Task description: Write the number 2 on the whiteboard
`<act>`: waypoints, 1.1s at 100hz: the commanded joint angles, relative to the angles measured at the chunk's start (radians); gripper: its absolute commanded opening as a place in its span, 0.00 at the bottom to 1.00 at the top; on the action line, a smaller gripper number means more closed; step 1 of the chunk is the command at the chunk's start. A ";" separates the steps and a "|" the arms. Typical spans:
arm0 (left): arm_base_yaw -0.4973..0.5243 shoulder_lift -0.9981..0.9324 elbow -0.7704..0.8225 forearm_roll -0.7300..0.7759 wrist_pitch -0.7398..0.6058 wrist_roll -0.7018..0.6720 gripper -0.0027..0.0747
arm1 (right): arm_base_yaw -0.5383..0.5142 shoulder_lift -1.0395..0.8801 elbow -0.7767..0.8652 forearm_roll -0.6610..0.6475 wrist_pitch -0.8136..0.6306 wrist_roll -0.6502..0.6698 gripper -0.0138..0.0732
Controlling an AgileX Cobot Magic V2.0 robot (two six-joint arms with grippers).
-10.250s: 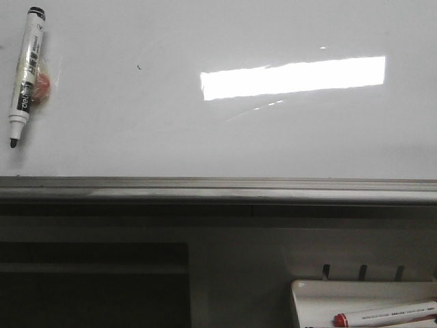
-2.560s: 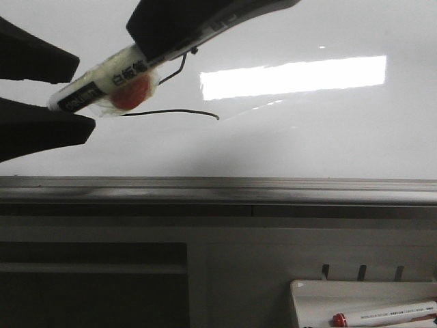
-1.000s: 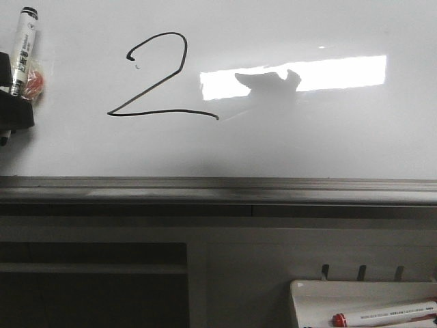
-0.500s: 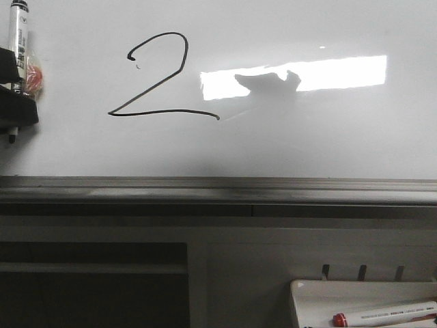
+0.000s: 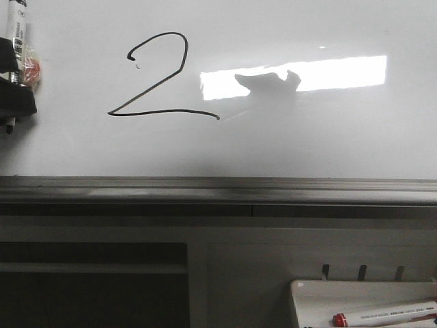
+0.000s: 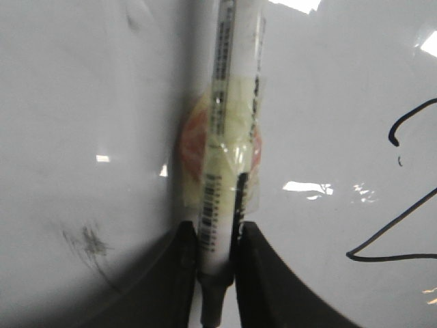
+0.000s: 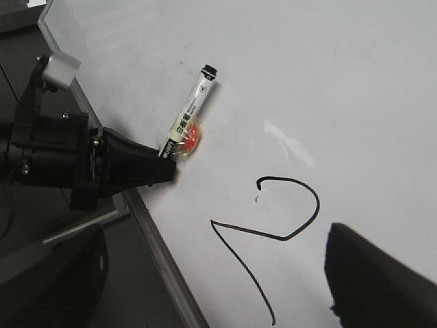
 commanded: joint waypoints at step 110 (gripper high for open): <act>0.003 -0.587 -0.009 0.288 0.108 -0.004 0.01 | -0.012 -0.302 0.186 0.019 -0.186 -0.020 0.09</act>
